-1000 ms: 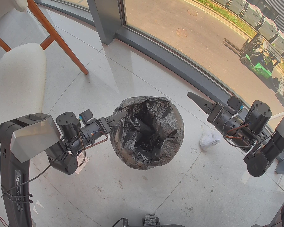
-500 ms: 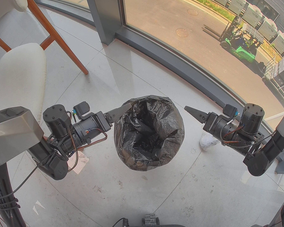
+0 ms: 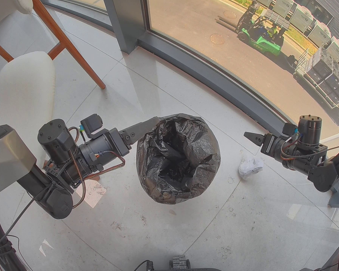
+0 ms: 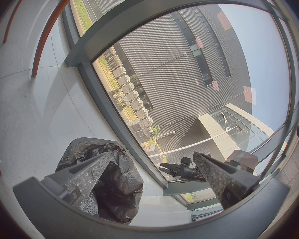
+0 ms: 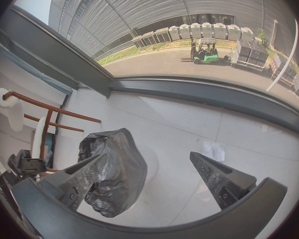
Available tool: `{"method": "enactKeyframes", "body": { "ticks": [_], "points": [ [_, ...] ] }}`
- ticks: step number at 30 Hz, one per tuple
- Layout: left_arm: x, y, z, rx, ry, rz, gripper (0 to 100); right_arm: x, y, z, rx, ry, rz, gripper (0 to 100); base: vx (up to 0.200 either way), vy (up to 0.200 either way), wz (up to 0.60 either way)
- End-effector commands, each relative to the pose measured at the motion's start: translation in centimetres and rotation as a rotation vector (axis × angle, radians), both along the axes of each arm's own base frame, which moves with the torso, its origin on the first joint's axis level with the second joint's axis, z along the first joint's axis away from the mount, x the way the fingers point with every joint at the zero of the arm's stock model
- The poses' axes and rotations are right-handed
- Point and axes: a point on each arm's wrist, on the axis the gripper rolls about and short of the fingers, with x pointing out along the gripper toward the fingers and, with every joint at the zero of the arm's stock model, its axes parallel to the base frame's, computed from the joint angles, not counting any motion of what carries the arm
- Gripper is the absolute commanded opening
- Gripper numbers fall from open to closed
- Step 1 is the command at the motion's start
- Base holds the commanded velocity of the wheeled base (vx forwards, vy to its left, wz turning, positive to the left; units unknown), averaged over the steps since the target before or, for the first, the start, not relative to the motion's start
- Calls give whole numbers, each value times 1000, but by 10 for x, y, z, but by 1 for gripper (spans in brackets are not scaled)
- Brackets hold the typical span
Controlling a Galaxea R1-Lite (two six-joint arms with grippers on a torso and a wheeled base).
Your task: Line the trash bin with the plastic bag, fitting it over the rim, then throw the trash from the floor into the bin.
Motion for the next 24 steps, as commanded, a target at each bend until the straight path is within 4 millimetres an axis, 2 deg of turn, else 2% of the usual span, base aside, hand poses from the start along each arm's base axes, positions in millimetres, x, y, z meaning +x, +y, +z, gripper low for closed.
{"method": "enactKeyframes", "body": {
  "ticks": [1,5,10,15,17,24],
  "points": [
    [-10,-3,6,-5,-24,-24,100,39,-19,-34,-134,21,-49,100,0,0,0],
    [-12,-6,6,7,-41,-30,100,64,-31,-56,-179,15,-77,100,0,0,0],
    [-12,-6,6,16,-53,-31,100,83,-40,-68,-177,10,-106,100,0,0,0],
    [-12,-7,4,20,-46,-33,100,103,-59,-81,-179,11,-161,100,0,0,0],
    [-12,-7,4,23,-50,-30,100,107,-70,-85,-178,17,-188,100,0,0,0],
    [-13,-8,2,36,-59,-32,100,113,-82,-114,-184,77,-208,100,0,0,0]
  ]
}}
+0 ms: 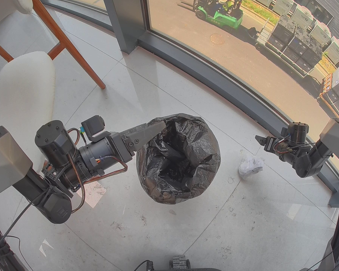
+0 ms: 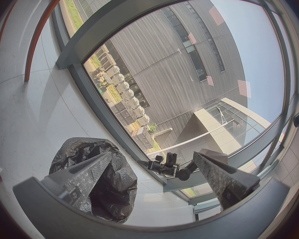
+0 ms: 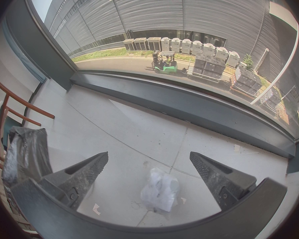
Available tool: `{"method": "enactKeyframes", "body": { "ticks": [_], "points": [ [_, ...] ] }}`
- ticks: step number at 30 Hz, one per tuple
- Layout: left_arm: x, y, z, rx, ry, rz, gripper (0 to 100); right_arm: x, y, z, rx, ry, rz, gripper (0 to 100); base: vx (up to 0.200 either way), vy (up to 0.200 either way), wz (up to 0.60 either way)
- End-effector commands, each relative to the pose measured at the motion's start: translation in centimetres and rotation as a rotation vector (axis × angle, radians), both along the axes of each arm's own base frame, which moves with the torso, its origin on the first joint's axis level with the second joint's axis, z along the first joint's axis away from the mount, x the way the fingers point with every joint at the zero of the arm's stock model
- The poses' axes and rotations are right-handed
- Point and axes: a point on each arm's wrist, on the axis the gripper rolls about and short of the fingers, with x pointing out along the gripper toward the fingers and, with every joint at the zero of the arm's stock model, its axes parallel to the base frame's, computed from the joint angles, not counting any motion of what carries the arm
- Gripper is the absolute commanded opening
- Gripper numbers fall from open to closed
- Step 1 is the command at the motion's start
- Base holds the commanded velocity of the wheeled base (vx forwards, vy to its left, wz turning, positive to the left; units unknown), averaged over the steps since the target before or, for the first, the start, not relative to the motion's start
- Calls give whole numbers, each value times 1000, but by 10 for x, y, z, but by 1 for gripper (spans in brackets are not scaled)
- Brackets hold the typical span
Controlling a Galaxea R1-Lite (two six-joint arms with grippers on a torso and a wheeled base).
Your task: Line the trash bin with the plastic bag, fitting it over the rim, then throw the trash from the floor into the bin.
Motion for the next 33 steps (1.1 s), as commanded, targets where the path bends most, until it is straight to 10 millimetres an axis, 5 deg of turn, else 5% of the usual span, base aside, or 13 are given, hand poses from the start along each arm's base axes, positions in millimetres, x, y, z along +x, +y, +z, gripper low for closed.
{"method": "enactKeyframes", "body": {
  "ticks": [1,19,33],
  "points": [
    [-2,-3,0,-3,-10,-8,100,7,-9,-32,0,64,-20,100,0,0,0],
    [-5,-8,-4,2,2,-27,100,19,-6,-96,18,180,-23,100,0,0,0],
    [-5,-8,-3,1,-1,-27,100,31,0,-104,19,165,-11,100,0,0,0]
  ]
}}
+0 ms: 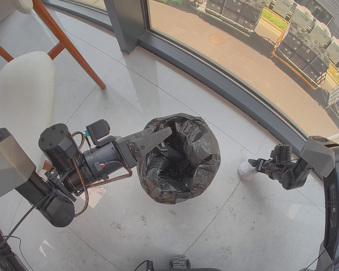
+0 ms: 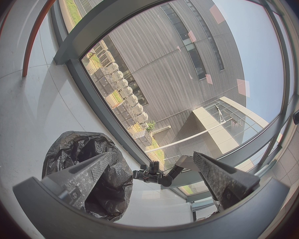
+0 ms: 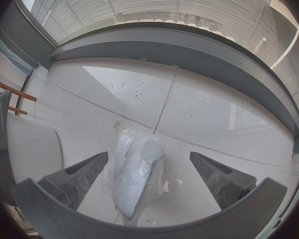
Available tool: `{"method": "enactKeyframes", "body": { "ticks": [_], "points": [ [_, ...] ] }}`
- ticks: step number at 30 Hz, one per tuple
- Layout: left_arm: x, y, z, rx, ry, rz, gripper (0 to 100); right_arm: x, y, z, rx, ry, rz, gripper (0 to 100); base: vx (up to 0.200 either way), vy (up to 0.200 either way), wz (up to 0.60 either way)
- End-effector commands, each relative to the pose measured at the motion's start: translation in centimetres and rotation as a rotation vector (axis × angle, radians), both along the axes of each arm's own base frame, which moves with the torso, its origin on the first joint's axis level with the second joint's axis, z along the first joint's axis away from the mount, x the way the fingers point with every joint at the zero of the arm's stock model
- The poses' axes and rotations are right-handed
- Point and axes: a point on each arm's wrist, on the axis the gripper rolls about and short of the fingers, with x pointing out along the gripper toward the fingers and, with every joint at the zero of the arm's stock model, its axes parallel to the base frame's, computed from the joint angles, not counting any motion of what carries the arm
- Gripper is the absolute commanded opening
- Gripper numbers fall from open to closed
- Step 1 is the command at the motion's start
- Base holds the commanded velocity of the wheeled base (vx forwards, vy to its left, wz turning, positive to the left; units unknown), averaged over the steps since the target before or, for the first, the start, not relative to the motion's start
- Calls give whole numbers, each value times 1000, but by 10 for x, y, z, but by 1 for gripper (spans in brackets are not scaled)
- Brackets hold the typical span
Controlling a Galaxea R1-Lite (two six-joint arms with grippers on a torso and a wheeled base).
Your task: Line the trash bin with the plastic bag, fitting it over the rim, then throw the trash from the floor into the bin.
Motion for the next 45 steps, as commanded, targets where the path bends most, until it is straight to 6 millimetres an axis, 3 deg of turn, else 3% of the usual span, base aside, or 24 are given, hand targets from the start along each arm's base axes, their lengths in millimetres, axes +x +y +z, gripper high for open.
{"method": "enactKeyframes", "body": {
  "ticks": [1,2,3,14,18,21,25,31,33,34,45],
  "points": [
    [1,0,2,-9,-17,2,100,5,4,-6,1,-5,9,100,0,0,0],
    [1,0,2,-9,-19,2,100,6,5,-7,1,-5,11,100,0,0,0],
    [1,0,3,-10,-20,2,100,6,6,-9,1,-2,12,0,0,0,0],
    [0,0,2,-8,-16,2,100,0,10,-17,-10,21,6,0,0,0,0],
    [0,1,2,-9,-19,2,100,-9,11,-3,-10,8,9,0,0,0,0],
    [-1,1,5,-12,-24,0,100,-29,18,39,1,-73,33,0,0,0,0],
    [-2,0,5,-11,-26,2,100,-71,36,98,17,-151,92,0,0,0,0],
    [-2,0,4,1,-42,3,100,-129,77,163,57,-288,224,0,0,0,0],
    [-2,0,4,1,-42,3,100,-134,81,169,65,-299,237,0,0,0,0],
    [-2,-1,3,2,-39,3,100,-155,96,189,103,-338,287,0,0,0,0],
    [-1,0,2,3,-37,6,100,-226,124,224,186,-451,485,0,0,0,0]
  ]
}}
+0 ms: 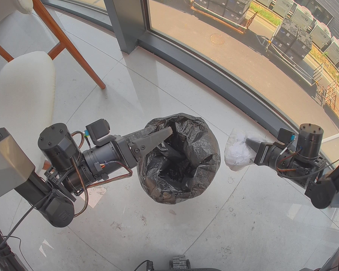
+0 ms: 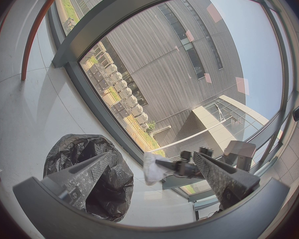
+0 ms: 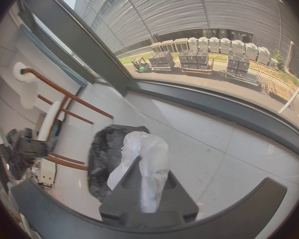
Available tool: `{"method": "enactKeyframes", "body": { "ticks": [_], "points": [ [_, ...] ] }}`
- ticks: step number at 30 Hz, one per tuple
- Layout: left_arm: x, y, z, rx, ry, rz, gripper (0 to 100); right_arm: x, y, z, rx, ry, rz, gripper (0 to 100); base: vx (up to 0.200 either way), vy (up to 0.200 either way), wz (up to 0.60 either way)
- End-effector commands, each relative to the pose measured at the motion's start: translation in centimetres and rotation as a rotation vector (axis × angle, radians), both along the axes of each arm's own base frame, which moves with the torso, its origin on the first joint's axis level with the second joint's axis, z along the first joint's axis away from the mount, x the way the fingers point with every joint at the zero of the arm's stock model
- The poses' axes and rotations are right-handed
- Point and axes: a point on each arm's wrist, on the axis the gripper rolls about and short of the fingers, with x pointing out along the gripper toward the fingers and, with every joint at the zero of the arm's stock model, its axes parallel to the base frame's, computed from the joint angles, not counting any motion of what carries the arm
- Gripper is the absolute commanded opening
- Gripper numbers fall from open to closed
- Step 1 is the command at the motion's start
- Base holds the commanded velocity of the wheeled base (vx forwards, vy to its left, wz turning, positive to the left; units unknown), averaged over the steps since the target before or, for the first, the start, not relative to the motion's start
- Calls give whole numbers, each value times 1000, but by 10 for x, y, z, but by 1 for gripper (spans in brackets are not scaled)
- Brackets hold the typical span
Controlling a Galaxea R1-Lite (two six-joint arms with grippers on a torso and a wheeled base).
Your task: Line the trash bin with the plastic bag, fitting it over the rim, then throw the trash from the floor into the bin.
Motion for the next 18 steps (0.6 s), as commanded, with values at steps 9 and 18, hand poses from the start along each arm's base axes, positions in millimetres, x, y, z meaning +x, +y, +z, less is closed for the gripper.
{"method": "enactKeyframes", "body": {
  "ticks": [9,18],
  "points": [
    [0,-1,1,-3,-21,-4,100,-70,42,8,25,-11,281,0,0,0,0],
    [-1,0,4,-8,-27,-8,100,-43,85,-30,8,-13,336,0,0,0,0]
  ]
}}
